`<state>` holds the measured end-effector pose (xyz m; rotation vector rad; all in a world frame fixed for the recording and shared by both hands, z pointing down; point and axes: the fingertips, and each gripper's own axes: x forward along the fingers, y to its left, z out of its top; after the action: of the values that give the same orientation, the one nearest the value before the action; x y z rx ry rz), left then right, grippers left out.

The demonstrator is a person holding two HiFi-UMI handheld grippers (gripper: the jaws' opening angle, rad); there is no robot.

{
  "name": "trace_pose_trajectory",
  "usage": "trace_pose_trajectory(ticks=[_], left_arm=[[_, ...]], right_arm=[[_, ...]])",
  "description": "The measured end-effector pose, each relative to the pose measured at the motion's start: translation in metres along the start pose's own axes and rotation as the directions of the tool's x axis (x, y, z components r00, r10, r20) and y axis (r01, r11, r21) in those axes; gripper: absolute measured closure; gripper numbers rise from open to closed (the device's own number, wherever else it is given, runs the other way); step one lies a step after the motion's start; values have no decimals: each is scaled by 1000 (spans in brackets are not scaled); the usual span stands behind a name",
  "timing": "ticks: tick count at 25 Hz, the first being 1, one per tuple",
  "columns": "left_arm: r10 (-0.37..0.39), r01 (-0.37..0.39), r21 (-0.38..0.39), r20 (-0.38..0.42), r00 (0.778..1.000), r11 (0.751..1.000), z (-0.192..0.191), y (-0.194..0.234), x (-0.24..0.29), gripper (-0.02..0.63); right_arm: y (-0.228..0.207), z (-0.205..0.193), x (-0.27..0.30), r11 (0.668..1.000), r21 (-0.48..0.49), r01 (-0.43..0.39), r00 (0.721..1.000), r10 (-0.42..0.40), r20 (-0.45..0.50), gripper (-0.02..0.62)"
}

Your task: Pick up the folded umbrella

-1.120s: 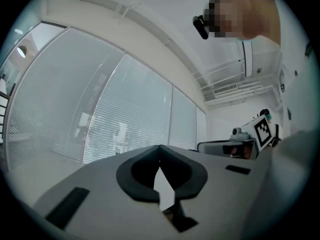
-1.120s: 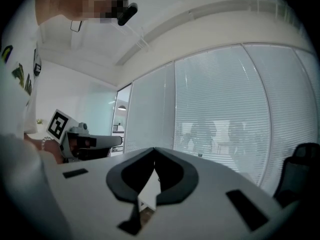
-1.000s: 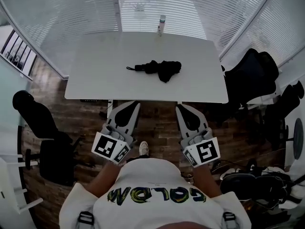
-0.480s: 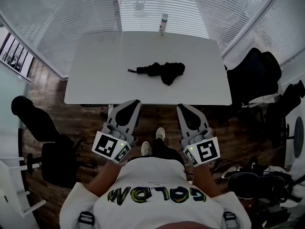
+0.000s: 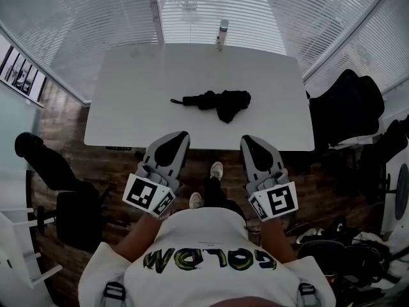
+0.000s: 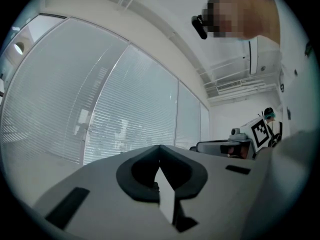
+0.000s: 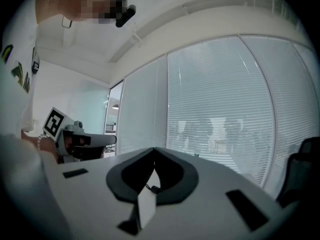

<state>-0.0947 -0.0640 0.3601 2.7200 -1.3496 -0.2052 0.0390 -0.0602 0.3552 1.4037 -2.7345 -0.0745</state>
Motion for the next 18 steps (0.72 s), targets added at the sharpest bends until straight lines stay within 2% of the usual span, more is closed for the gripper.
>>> trace_pose_trajectory(ticks=[18], left_arm=[[11,-11,26,-9,1000,1000,2,32,170,595]], right_arm=[[-152,0,83,1000,6,-11,1000,11,22,584]])
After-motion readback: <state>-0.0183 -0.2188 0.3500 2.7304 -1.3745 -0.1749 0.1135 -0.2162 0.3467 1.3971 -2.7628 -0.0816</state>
